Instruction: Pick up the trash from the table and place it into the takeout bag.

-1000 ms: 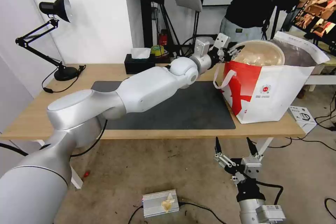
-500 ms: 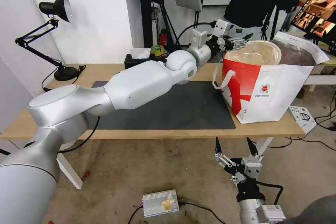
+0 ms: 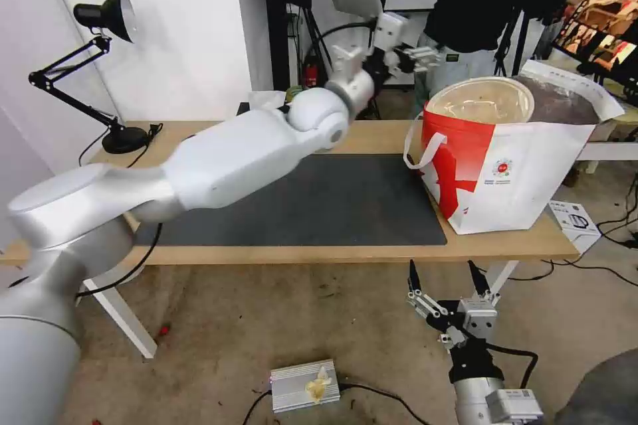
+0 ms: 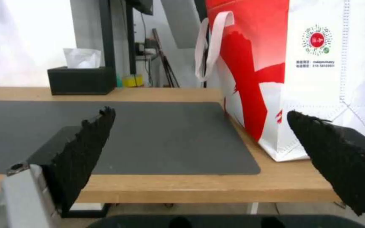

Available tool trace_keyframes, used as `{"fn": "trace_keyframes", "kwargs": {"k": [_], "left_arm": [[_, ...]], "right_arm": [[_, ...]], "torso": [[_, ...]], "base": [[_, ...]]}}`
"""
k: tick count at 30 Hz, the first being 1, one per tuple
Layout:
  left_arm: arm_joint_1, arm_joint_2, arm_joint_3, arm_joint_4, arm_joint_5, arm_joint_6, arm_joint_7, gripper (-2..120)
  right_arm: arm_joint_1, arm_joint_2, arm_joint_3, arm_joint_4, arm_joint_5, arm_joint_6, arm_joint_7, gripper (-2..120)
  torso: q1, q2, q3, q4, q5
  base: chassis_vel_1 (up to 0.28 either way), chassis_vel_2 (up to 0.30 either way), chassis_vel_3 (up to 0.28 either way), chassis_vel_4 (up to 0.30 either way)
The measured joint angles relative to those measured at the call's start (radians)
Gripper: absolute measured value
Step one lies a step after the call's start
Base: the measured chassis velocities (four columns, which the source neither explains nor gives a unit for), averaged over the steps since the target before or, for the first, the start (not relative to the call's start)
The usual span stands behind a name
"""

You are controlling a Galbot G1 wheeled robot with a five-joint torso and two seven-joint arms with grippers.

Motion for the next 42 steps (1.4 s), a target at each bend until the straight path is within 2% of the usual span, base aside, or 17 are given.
{"fn": "trace_keyframes", "kwargs": {"k": [5,6,8,9,11,13,17,18,21,22,23,25,26,28,30,36,42], "left_arm": [[0.081,0.199,-0.049,-0.203,0.032,-0.006,-0.087,100],[0.081,0.199,-0.049,-0.203,0.032,-0.006,-0.087,100],[0.158,0.294,-0.108,-0.296,0.042,-0.003,-0.114,100],[0.158,0.294,-0.108,-0.296,0.042,-0.003,-0.114,100],[0.277,0.374,-0.19,-0.375,0.072,-0.001,-0.12,100],[0.326,0.4,-0.225,-0.401,0.081,-0.001,-0.12,100],[0.564,0.513,-0.444,-0.514,0.104,0.001,-0.105,100],[0.564,0.513,-0.444,-0.514,0.104,0.001,-0.105,100],[0.797,0.579,-0.654,-0.596,0.119,0.003,-0.079,100],[0.797,0.579,-0.654,-0.596,0.119,0.003,-0.079,100],[0.898,0.603,-0.751,-0.637,0.123,0.006,-0.073,100],[1.079,0.634,-0.885,-0.702,0.154,0.0,-0.068,100],[1.079,0.634,-0.885,-0.702,0.154,0.0,-0.068,100],[1.237,0.632,-0.991,-0.751,0.197,-0.013,-0.065,100],[1.345,0.608,-1.057,-0.778,0.235,-0.025,-0.065,100],[1.447,0.523,-1.11,-0.795,0.307,-0.039,-0.066,100],[1.627,0.39,-1.201,-0.809,0.457,-0.043,-0.05,100]], "right_arm": [[0.0,0.0,0.0,0.0,0.0,0.0,0.0,100],[0.0,0.0,0.0,0.0,0.0,0.0,0.0,100],[0.0,0.0,0.0,0.0,0.0,0.0,0.0,100],[0.0,0.0,0.0,0.0,0.0,0.0,0.0,100],[0.0,0.0,0.0,0.0,0.0,0.0,0.0,100],[0.0,0.0,0.0,0.0,0.0,0.0,0.0,100],[0.0,0.0,0.0,0.0,0.0,0.0,0.0,100],[0.0,0.0,0.0,0.0,0.0,0.0,0.0,100],[0.0,0.0,0.0,0.0,0.0,0.0,0.0,100],[0.0,0.0,0.0,0.0,0.0,0.0,0.0,100],[0.0,0.0,0.0,0.0,0.0,0.0,0.0,100],[0.0,0.0,0.0,0.0,0.0,0.0,0.0,100],[0.0,0.0,0.0,0.0,0.0,0.0,0.0,100],[0.0,0.0,0.0,0.0,0.0,0.0,0.0,100],[0.0,0.0,0.0,0.0,0.0,0.0,0.0,100],[0.0,0.0,0.0,0.0,0.0,0.0,0.0,100],[0.0,0.0,0.0,0.0,0.0,0.0,0.0,100]], "torso": [[0.0,0.0,0.0,0.0,-0.0001],[0.0,0.0,0.0,0.0,-0.0001],[0.0,0.0,0.0,0.0001,-0.0002],[0.0,0.0,0.0,0.0001,-0.0002],[0.0,0.0,0.0,0.0003,-0.0005],[0.0,0.0,0.0,0.0001,-0.0006],[0.0,0.0,0.0,0.0002,0.0],[0.0,0.0,0.0,0.0002,0.0],[0.0,0.0,0.0,-0.0003,-0.0003],[0.0,0.0,0.0,-0.0003,-0.0003],[0.0,0.0,0.0,-0.0003,-0.0003],[0.0,0.0,0.0,0.0009,0.0003],[0.0,0.0,0.0,0.0009,0.0003],[0.0,0.0,0.0,0.0002,-0.0002],[0.0,0.0,0.0,0.0002,0.0002],[0.0,0.0,0.0,-0.0005,0.0002],[0.0,0.0,0.0,0.0,0.0]], "base": [[0.0,0.0,0.0,0.0],[0.0,0.0,0.0,0.0],[0.0,0.0,0.0,0.0],[0.0,0.0,0.0,0.0],[0.0,0.0,0.0,0.0],[0.0,0.0,0.0,0.0],[0.0,0.0,0.0,0.0],[0.0,0.0,0.0,0.0],[0.0,0.0,0.0,0.0],[0.0,0.0,0.0,0.0],[0.0,0.0,0.0,0.0],[0.0,0.0,0.0,0.0],[0.0,0.0,0.0,0.0],[0.0,0.0,0.0,0.0],[0.0,0.0,0.0,0.0],[0.0,0.0,0.0,0.0],[0.0,0.0,0.0,0.0]]}}
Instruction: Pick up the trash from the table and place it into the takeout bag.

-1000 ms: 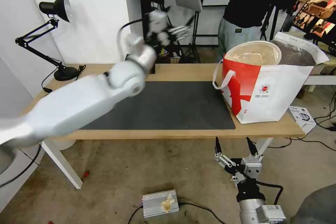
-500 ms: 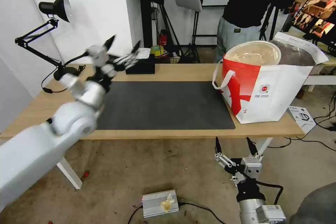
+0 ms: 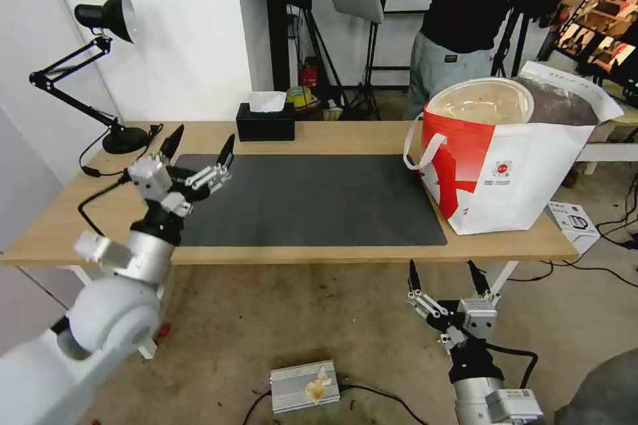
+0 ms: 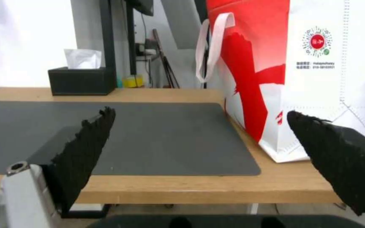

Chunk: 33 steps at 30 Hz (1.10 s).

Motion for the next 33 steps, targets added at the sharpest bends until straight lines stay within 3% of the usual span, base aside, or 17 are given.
{"fn": "trace_keyframes", "kwargs": {"k": [4,11,13,19,28,33], "left_arm": [[0.105,-0.095,-0.04,-0.015,0.102,-0.019,0.018,100],[0.23,-0.275,-0.043,-0.008,0.251,-0.076,0.058,100],[0.235,-0.284,-0.042,-0.007,0.261,-0.08,0.059,100],[0.315,-0.429,-0.023,0.049,0.431,-0.15,0.058,100],[0.379,-0.519,0.02,0.123,0.56,-0.195,0.003,100],[0.385,-0.524,0.019,0.143,0.578,-0.207,-0.008,100]], "right_arm": [[0.0,0.0,0.0,0.0,0.0,0.0,0.0,100],[0.0,0.0,0.0,0.0,0.0,0.0,0.0,100],[0.0,0.0,0.0,0.0,0.0,0.0,0.0,100],[0.0,0.0,0.0,0.0,0.0,0.0,0.0,100],[0.0,0.0,0.0,0.0,0.0,0.0,0.0,100],[0.0,0.0,0.0,0.0,0.0,0.0,0.0,100]], "torso": [[0.0,0.0,0.0,-0.0001,0.0003],[0.0,0.0,0.0,0.0,0.0003],[0.0,0.0,0.0,0.0,0.0003],[0.0,0.0,0.0,-0.0001,0.0003],[0.0,0.0,0.0,0.0,0.0002],[0.0,0.0,0.0,0.0,0.0002]], "base": [[0.0,0.0,0.0,0.0],[0.0,0.0,0.0,0.0],[0.0,0.0,0.0,0.0],[0.0,0.0,0.0,0.0],[0.0,0.0,0.0,0.0],[0.0,0.0,0.0,0.0]]}}
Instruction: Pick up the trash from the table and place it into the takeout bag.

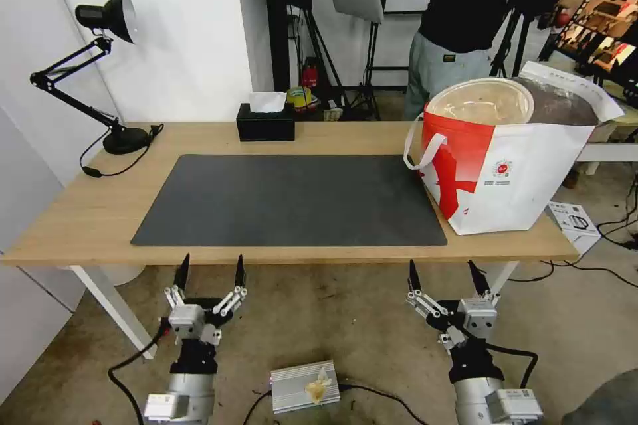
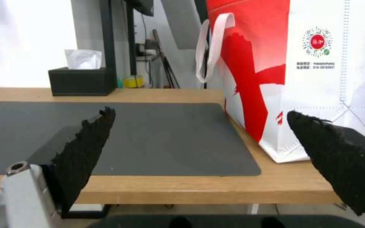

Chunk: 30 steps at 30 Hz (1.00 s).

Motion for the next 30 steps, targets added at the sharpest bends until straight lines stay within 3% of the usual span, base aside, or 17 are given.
{"fn": "trace_keyframes", "kwargs": {"k": [8,30], "left_arm": [[0.005,0.0,0.001,-0.003,-0.003,0.004,-0.032,100],[0.005,-0.006,-0.003,-0.008,-0.001,0.009,-0.033,100]], "right_arm": [[0.0,0.0,0.0,0.0,0.0,0.0,0.0,100],[0.0,0.0,0.0,0.0,0.0,0.0,0.0,100]], "torso": [[0.0,0.0,0.0,0.0,0.0],[0.0,0.0,0.0,0.0,0.0]], "base": [[0.0,0.0,0.0,0.0],[0.0,0.0,0.0,0.0]]}}
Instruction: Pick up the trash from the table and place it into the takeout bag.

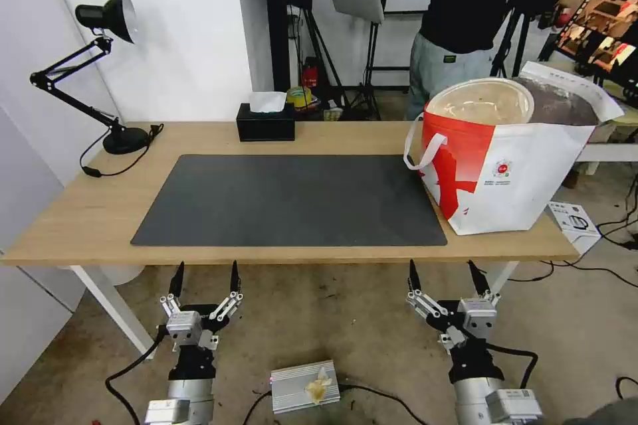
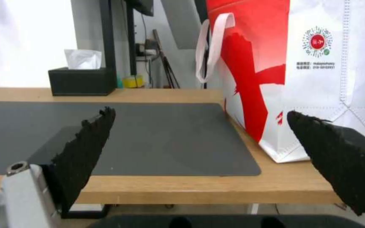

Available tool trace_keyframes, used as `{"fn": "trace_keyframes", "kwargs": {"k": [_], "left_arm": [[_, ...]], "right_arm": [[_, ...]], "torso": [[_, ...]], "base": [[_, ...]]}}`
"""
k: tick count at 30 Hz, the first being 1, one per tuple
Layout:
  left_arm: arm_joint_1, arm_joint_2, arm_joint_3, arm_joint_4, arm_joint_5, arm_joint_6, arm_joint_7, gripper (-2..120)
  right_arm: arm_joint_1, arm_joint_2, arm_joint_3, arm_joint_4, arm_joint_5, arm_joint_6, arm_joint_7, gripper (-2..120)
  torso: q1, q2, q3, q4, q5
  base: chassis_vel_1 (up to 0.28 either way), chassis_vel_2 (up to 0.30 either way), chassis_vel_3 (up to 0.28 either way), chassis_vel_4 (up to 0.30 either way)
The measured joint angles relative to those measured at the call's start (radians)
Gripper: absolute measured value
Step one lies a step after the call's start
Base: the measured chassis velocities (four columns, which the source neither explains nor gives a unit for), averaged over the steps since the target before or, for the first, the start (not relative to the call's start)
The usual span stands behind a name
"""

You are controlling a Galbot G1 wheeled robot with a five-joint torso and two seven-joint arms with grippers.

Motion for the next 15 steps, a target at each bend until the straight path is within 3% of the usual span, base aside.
{"fn": "trace_keyframes", "kwargs": {"k": [15], "left_arm": [[-0.001,0.001,0.0,-0.001,-0.001,0.001,0.0,100]], "right_arm": [[0.0,0.0,0.0,0.0,0.0,0.0,0.0,100]], "torso": [[0.0,0.0,0.0,0.0,0.0]], "base": [[0.0,0.0,0.0,0.0]]}}
